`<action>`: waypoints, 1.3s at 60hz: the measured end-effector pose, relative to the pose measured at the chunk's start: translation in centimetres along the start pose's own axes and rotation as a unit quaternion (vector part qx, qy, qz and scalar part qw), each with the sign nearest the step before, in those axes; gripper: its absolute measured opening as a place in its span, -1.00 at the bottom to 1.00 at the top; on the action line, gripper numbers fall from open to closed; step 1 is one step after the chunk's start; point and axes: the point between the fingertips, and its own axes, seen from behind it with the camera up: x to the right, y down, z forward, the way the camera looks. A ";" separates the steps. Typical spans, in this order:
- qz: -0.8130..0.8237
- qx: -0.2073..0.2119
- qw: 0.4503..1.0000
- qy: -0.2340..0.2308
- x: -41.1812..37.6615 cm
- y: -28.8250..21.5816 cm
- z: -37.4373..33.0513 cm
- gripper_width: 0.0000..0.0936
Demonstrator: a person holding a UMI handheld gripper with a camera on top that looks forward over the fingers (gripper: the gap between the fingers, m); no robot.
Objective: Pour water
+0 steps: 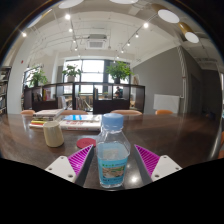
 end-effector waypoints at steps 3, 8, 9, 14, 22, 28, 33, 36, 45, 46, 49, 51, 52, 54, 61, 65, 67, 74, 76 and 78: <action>-0.004 -0.002 1.000 -0.003 -0.2 0.2 0.8 0.61; -0.004 0.008 1.000 -0.010 -0.7 -0.3 1.6 0.20; -0.004 0.013 1.000 -0.007 -0.5 -0.5 1.6 0.07; -0.010 0.016 1.000 -0.006 -0.7 -0.7 1.3 0.02; -0.008 0.016 1.000 -0.004 -0.4 -0.8 1.5 -0.26; -0.004 0.017 1.000 0.003 -0.3 -0.7 1.5 -0.33; -0.012 0.016 1.000 0.004 -0.6 -0.6 1.8 -0.33; -0.028 0.013 1.000 0.003 -1.3 -0.6 2.2 -0.32; -0.132 0.007 0.991 -0.003 -3.4 -2.5 4.4 -0.33; -0.149 0.009 0.989 -0.001 -3.6 -2.9 4.7 -0.33; -0.210 0.013 0.977 0.006 -4.5 -4.4 6.0 -0.33; -0.250 0.022 0.968 0.012 -5.2 -5.5 6.8 -0.33; -0.272 0.025 0.962 0.015 -5.6 -6.1 7.3 -0.33; -0.318 0.032 0.947 0.021 -6.4 -7.2 8.1 -0.32; -0.474 0.059 0.877 0.044 -9.7 -10.1 10.8 -0.32; -0.557 0.085 0.825 0.052 -11.3 -12.0 11.8 -0.32; -0.600 0.088 0.793 0.060 -12.2 -12.5 12.4 -0.32; -0.705 0.107 0.697 0.073 -14.7 -13.9 13.8 -0.31; -0.732 0.112 0.668 0.076 -15.5 -14.1 14.0 -0.31; -0.756 0.118 0.638 0.080 -16.2 -14.4 14.2 -0.31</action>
